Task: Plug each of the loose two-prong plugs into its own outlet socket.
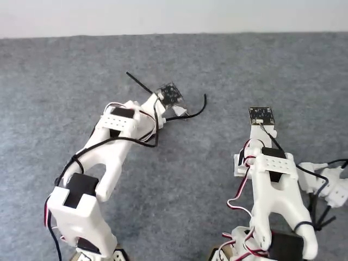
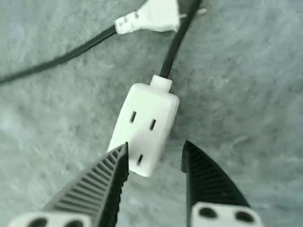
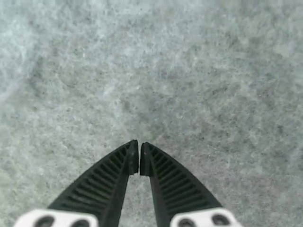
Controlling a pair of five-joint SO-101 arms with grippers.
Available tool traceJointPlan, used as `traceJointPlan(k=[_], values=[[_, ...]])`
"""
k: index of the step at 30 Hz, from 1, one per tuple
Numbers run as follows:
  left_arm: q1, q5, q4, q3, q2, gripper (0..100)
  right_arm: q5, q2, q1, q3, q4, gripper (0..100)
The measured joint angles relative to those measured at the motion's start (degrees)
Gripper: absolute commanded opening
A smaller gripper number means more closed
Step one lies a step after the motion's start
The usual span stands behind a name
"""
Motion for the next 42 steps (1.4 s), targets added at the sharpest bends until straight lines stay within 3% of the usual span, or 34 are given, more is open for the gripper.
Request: traceJointPlan(k=[4, 15, 24, 28, 30, 42], values=[[-0.62, -8.26, -4.04, 0.35, 0.0, 18, 0.0, 0.0, 0.0, 0.0, 0.0, 1.3], [-2.46, -9.41, -10.02, -1.32, 4.48, 18, 0.0, 0.0, 0.0, 0.0, 0.0, 1.1], [-3.52, -9.49, 6.59, -27.69, 21.54, 17, 0.0, 0.0, 0.0, 0.0, 0.0, 1.1], [-3.52, -9.23, 14.68, -36.4, 26.29, 5, 0.0, 0.0, 0.0, 0.0, 0.0, 1.2], [-3.08, -9.14, 17.85, -38.15, 27.08, 1, 0.0, 0.0, 0.0, 0.0, 0.0, 1.3], [-0.88, -9.23, 34.37, -40.97, 26.73, 1, 0.0, 0.0, 0.0, 0.0, 0.0, 1.3]])
